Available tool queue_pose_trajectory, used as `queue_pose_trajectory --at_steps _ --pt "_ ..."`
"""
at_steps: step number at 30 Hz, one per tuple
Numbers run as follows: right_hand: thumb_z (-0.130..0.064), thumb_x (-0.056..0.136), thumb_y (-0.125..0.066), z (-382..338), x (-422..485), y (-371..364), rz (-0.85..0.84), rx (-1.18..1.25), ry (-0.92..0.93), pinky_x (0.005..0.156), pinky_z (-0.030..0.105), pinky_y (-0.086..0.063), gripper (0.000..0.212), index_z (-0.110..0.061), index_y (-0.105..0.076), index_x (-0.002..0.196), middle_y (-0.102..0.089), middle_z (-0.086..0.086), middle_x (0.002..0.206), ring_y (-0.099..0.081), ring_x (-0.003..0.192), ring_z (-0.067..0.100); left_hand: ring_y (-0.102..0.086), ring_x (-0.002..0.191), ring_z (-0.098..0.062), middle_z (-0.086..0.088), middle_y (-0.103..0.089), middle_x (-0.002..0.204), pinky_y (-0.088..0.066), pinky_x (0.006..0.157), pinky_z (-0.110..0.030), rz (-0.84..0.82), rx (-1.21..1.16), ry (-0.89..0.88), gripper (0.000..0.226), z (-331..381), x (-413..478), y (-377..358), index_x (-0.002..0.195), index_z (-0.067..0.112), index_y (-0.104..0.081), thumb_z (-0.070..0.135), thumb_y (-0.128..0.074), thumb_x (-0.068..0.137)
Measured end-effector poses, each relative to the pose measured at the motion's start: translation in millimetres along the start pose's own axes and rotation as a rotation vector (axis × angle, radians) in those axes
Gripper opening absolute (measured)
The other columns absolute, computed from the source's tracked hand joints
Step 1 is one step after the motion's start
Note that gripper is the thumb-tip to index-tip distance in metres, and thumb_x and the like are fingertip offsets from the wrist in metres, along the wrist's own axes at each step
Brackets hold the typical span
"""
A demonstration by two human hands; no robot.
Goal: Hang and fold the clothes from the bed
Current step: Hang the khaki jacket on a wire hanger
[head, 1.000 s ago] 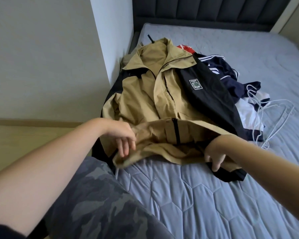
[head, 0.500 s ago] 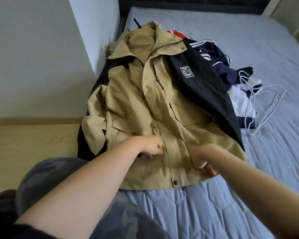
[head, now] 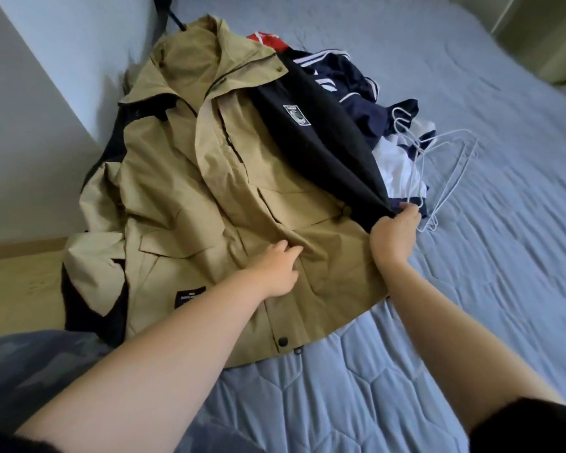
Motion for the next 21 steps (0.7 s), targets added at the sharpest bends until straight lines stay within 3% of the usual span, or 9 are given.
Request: queue_pose_trajectory --at_steps 3,6,8,10,14,18,21 --pt "-0.002 0.084 -0.039 11.0 20.5 0.9 0.085 -0.050 -0.029 0.077 0.035 -0.035 0.038 -0.006 -0.046 0.122 -0.045 0.013 0.129 -0.047 0.112 0.034 -0.014 0.145 -0.024 -0.006 -0.010 0.160 -0.020 0.114 -0.035 -0.051 0.015 0.009 0.061 -2.9 4.1 -2.0 0.152 0.026 -0.014 0.032 -0.042 0.098" --pt "-0.010 0.092 -0.033 42.9 29.6 -6.4 0.048 0.015 -0.317 0.093 0.041 -0.037 0.044 -0.008 -0.036 0.136 -0.052 0.019 0.129 -0.050 0.115 0.039 -0.018 0.144 -0.023 -0.006 -0.014 0.159 -0.020 0.113 -0.032 -0.063 -0.015 0.007 0.063 -5.8 5.7 0.8 0.152 0.024 -0.016 0.028 -0.045 0.097" --pt "-0.019 0.098 -0.030 58.2 29.1 -16.7 -0.021 0.057 -0.451 0.090 0.040 -0.036 0.046 -0.011 -0.024 0.143 -0.052 0.020 0.131 -0.051 0.116 0.038 -0.019 0.143 -0.022 -0.004 -0.017 0.158 -0.020 0.114 -0.031 -0.062 -0.024 0.007 0.061 -7.9 5.5 3.1 0.151 0.021 -0.020 0.024 -0.045 0.096" --pt "-0.021 0.099 -0.036 61.9 34.4 -21.4 -0.092 0.011 -0.462 0.086 0.038 -0.036 0.046 -0.008 -0.025 0.142 -0.052 0.019 0.131 -0.051 0.117 0.037 -0.018 0.144 -0.021 -0.004 -0.018 0.158 -0.019 0.116 -0.029 -0.079 -0.017 0.000 0.058 -9.7 4.1 1.1 0.150 0.018 -0.024 0.020 -0.044 0.095" --pt "-0.016 0.093 -0.051 64.7 49.4 -18.5 -0.124 -0.047 -0.429 0.087 0.036 -0.041 0.035 0.003 -0.050 0.123 -0.058 0.020 0.123 -0.054 0.114 0.038 -0.015 0.145 -0.018 -0.003 -0.017 0.159 -0.013 0.113 -0.023 -0.100 -0.045 -0.016 0.056 -14.0 0.8 -1.4 0.149 0.017 -0.028 0.018 -0.044 0.096" --pt "-0.012 0.087 -0.055 58.2 49.5 -18.9 -0.158 -0.114 -0.381 0.081 0.035 -0.041 0.029 0.003 -0.056 0.112 -0.061 0.021 0.113 -0.057 0.107 0.037 -0.017 0.145 -0.015 -0.003 -0.018 0.158 -0.011 0.112 -0.019 -0.110 -0.087 -0.021 0.053 -17.2 0.3 -0.7 0.148 0.016 -0.031 0.017 -0.044 0.096" --pt "-0.020 0.088 -0.050 45.9 44.6 -9.6 -0.042 -0.084 -0.360 0.082 0.036 -0.043 0.029 0.000 -0.062 0.106 -0.062 0.018 0.112 -0.057 0.106 0.037 -0.018 0.145 -0.015 -0.003 -0.020 0.158 -0.011 0.111 -0.018 -0.114 -0.107 -0.019 0.052 -19.1 -0.9 -1.4 0.147 0.016 -0.034 0.018 -0.046 0.096"
Point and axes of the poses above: each hand's wrist, its own x-axis towards the middle knuckle, its own y-axis out of the back of the hand, z = x × y, the point moved 8 cm from there along x, towards the middle knuckle
